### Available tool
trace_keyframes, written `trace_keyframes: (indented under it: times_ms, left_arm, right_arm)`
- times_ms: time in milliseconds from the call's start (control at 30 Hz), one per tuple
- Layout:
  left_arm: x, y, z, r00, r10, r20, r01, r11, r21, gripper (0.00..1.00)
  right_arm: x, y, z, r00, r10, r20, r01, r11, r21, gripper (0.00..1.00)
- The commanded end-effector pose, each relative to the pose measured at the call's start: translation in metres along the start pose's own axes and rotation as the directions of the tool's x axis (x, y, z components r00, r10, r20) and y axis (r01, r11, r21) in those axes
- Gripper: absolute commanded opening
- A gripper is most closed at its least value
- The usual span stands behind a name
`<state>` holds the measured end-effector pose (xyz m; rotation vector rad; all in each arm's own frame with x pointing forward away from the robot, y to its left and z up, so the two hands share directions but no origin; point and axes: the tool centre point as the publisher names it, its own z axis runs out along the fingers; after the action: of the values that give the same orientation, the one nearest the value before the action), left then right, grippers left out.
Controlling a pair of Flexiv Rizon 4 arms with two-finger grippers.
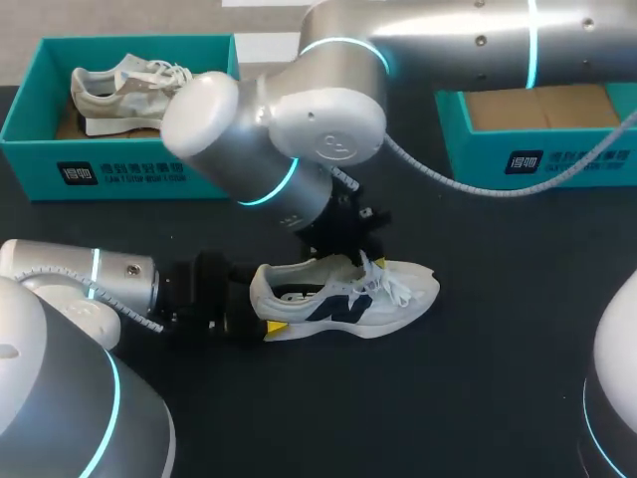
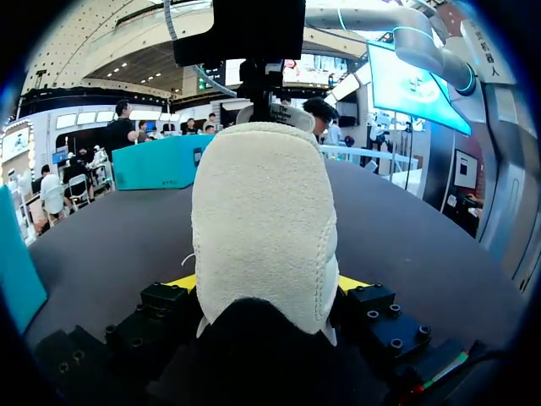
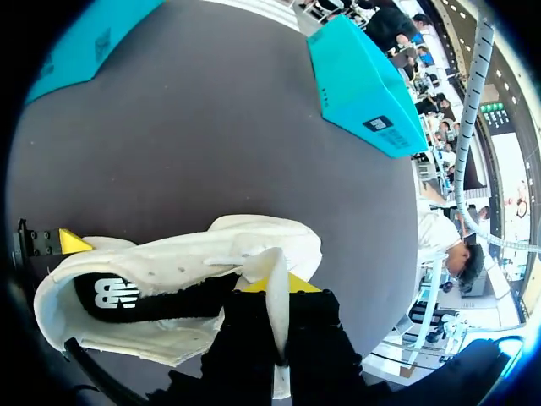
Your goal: Take the shoe out of the shoebox, open the shoe tongue, remove and reinsert the insole, then place the shoe into the shoebox
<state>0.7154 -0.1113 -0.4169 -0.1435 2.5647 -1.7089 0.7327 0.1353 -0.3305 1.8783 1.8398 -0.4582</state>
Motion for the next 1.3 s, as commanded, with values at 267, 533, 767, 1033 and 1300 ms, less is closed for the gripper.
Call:
trace_keyframes:
  times_ms: [267,533,767,1033,1300]
  left_arm:
    - [0.001,0.006,0.007,1.000,-0.001,-0.001,0.001,1.000,-0.005,0.00]
    - [0.001,0.006,0.007,1.000,-0.001,-0.001,0.001,1.000,-0.005,0.00]
    - [0.001,0.006,0.007,1.000,-0.001,-0.001,0.001,1.000,-0.005,0.00]
    - [0.001,0.006,0.007,1.000,-0.001,-0.001,0.001,1.000,-0.005,0.00]
    - [0.001,0.006,0.007,1.000,-0.001,-0.001,0.001,1.000,-0.005,0.00]
  right_arm:
    - [-0.025,0.011,0.022,0.997,0.044,-0.064,-0.048,0.997,-0.054,0.00]
    - [-0.030,0.020,0.033,0.987,-0.155,-0.043,0.150,0.982,-0.114,0.00]
    - [-0.021,0.022,0.048,0.962,-0.268,-0.050,0.252,0.945,-0.207,0.00]
    - [-0.030,0.019,0.075,0.962,-0.272,-0.010,0.263,0.938,-0.225,0.03]
    - [-0.046,0.018,0.079,0.970,-0.245,-0.001,0.239,0.948,-0.210,0.61]
